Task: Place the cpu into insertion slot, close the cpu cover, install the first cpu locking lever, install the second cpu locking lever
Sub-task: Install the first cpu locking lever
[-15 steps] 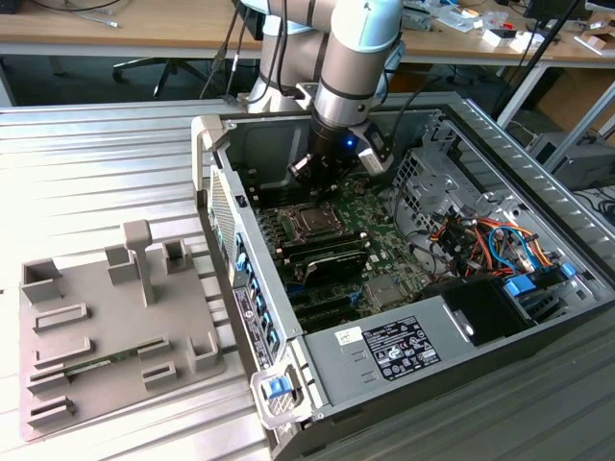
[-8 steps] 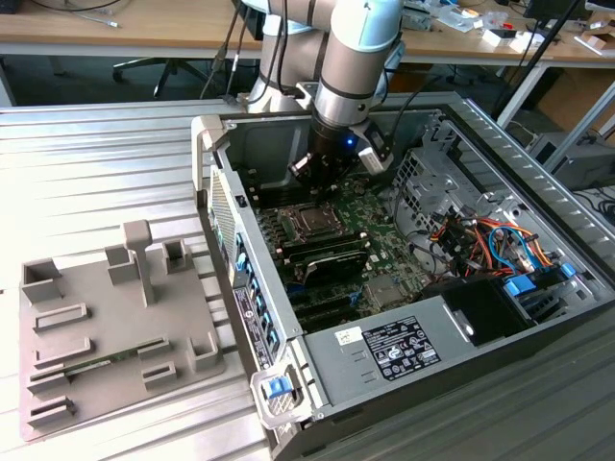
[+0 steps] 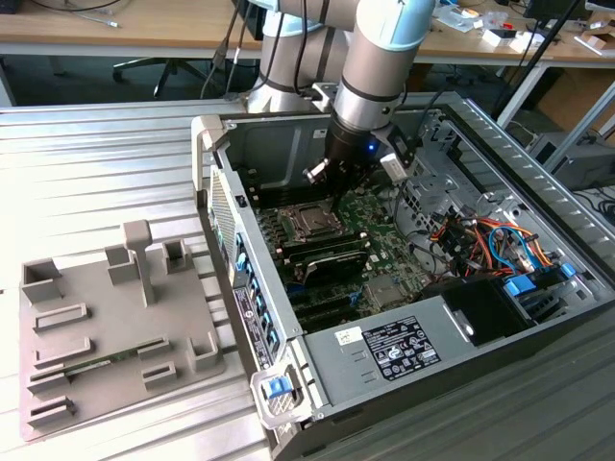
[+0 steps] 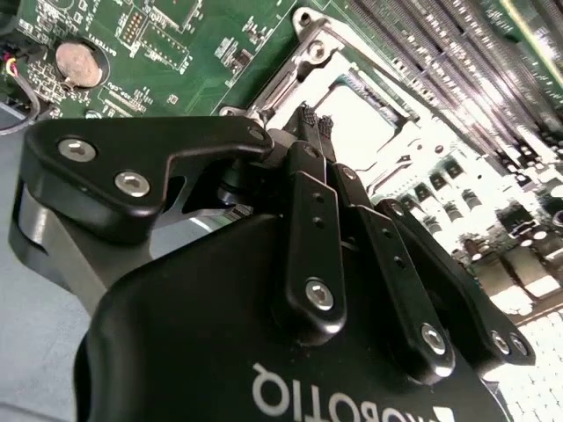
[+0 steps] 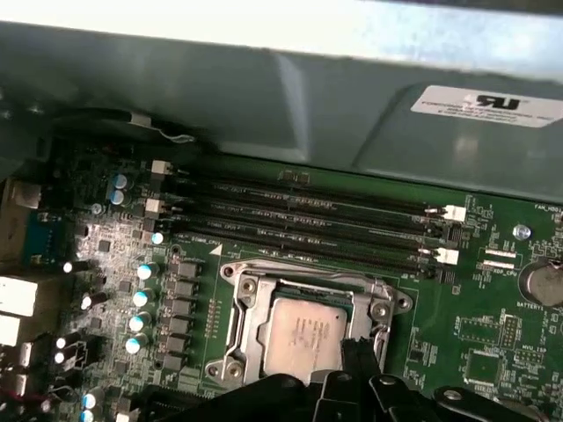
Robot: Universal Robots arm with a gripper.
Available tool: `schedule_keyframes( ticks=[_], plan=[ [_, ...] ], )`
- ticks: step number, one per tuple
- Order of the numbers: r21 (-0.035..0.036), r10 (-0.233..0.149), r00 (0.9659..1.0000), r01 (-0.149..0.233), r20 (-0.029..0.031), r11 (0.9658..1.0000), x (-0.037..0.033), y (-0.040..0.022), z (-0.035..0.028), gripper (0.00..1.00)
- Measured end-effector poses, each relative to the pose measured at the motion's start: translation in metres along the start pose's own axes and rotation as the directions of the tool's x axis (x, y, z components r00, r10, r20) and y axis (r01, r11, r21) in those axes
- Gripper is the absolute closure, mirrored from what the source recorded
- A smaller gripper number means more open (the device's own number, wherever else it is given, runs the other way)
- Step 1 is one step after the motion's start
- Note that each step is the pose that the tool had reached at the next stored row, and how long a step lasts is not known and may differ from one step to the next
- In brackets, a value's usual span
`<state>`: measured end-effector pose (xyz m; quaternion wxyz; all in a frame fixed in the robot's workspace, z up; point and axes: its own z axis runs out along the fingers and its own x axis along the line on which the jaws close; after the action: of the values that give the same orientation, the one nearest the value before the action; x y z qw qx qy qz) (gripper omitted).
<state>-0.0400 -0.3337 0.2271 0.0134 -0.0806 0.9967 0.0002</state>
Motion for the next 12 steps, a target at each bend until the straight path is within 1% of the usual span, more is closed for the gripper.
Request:
schedule_keyframes(
  ticks=[3, 4, 5, 12],
  plan=[
    [0.0000, 0.000, 1.0000, 0.000, 0.0000, 1.0000, 0.0001, -0.0013, -0.0046, 0.89],
    [-0.0014, 0.000, 1.0000, 0.000, 0.0003, 1.0000, 0.0001, -0.0017, -0.0066, 0.89],
    [-0.0025, 0.000, 1.0000, 0.000, 0.0007, 1.0000, 0.0001, -0.0017, -0.0067, 0.89],
    [-0.0024, 0.000, 1.0000, 0.000, 0.0005, 1.0000, 0.0001, -0.0017, -0.0068, 0.89]
  ],
)
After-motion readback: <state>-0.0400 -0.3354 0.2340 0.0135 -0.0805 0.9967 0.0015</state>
